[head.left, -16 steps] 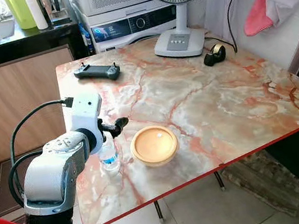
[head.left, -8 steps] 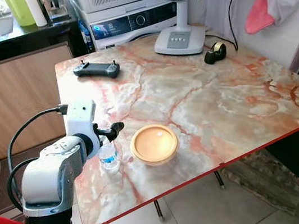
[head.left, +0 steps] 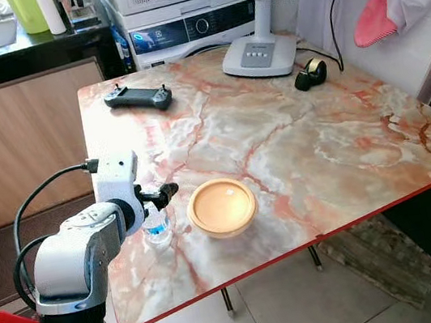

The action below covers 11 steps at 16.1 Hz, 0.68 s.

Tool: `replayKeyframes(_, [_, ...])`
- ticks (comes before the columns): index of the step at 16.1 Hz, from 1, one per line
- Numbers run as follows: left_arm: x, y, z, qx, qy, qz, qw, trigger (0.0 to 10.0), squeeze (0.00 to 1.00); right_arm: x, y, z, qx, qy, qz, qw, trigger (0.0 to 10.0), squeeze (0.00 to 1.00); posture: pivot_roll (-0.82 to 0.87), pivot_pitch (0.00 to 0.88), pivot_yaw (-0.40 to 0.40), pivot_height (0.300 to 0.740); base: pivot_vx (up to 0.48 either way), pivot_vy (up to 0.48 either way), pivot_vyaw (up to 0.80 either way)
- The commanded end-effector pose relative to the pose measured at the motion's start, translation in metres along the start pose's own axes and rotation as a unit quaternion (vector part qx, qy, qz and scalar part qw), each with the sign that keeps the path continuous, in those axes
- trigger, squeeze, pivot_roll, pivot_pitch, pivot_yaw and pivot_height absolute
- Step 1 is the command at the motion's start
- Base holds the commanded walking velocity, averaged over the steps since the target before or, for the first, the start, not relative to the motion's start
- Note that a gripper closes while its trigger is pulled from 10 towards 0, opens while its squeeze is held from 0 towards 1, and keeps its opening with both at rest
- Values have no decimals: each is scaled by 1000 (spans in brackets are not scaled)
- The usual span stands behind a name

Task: Restocking fridge

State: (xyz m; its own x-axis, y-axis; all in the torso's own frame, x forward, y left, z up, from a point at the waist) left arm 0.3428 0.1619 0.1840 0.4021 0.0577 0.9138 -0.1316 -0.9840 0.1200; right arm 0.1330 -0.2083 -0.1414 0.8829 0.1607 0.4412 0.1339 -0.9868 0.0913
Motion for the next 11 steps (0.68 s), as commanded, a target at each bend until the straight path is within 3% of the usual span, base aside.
replayKeyframes(1, [-5,0,1,-1,-6,-5,1000,9725,0,-2,3,-1,-1,-4,-4,1000,10000,0,127,24,-48,740,0,0,0])
replayKeyframes(2, [-6,0,1,0,-6,-5,1000,6078,0,-2,3,-1,0,-4,-4,1000,10000,0,127,24,-48,740,0,0,0])
replayKeyframes(4, [-8,-1,0,2,-8,-6,1000,275,0,-2,3,-1,0,-4,-5,1000,10000,0,127,24,-48,740,0,0,0])
replayKeyframes(11, [-6,-3,0,11,-1,11,1000,0,0,-2,3,-1,3,-4,-7,1000,10000,0,131,27,-50,740,0,0,0])
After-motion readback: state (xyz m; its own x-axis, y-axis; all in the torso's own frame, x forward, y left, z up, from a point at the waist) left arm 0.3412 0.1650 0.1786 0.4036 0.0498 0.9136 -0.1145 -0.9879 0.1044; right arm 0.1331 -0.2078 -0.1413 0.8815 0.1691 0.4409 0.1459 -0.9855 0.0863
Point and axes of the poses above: a point about 5 cm out from each wrist's last joint towards the gripper, its own z axis pointing out of the wrist towards the gripper, its own x axis along the axis of the wrist's last joint, y = z × x, the point moved 4 cm from there along z, pointing out of the wrist towards the gripper, and after that the axes turned 9 degrees about -z, right-handed, at the moved point
